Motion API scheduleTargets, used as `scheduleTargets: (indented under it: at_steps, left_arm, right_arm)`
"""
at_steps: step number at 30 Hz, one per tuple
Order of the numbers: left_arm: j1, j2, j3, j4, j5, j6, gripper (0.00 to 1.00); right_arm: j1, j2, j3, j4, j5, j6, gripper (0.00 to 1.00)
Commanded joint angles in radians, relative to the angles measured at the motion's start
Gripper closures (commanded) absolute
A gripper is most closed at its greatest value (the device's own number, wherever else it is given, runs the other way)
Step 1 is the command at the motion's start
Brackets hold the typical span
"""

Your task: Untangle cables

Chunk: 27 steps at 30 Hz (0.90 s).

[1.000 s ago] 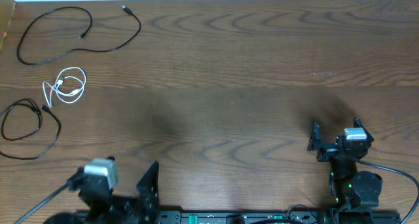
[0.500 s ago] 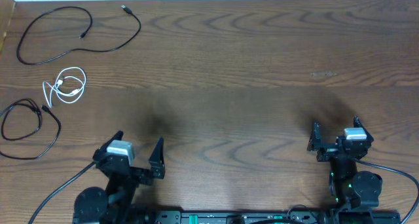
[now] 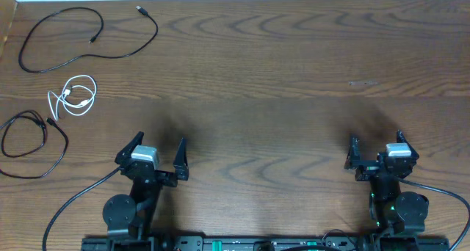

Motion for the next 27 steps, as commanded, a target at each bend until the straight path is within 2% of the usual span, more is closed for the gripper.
scheduleTargets:
  at_steps: [1, 4, 10, 15, 18, 27]
  left_arm:
    - [-0.018, -0.009, -0.05, 0.074, -0.091, -0.061, 0.0]
    - [-0.043, -0.009, -0.081, 0.115, -0.163, -0.091, 0.0]
    - [-0.046, -0.01, -0.133, 0.134, -0.193, -0.091, 0.0]
    - [-0.046, -0.01, -0.139, 0.125, -0.206, -0.093, 0.0]
    - [-0.046, -0.01, -0.139, 0.049, -0.241, -0.095, 0.0]
    - [-0.046, -0.01, -0.139, 0.051, -0.246, -0.047, 0.0]
  right_arm:
    - [-0.005, -0.005, -0.003, -0.003, 0.005, 0.013, 0.01]
    - [-0.005, -0.005, -0.003, -0.003, 0.005, 0.013, 0.01]
    - [-0.005, -0.005, -0.003, -0.003, 0.005, 0.013, 0.01]
    - [-0.005, -0.005, -0.003, -0.003, 0.005, 0.013, 0.01]
    - [-0.005, -0.005, -0.003, -0.003, 0.005, 0.013, 0.01]
    - [-0.005, -0.005, -0.003, -0.003, 0.005, 0.013, 0.01]
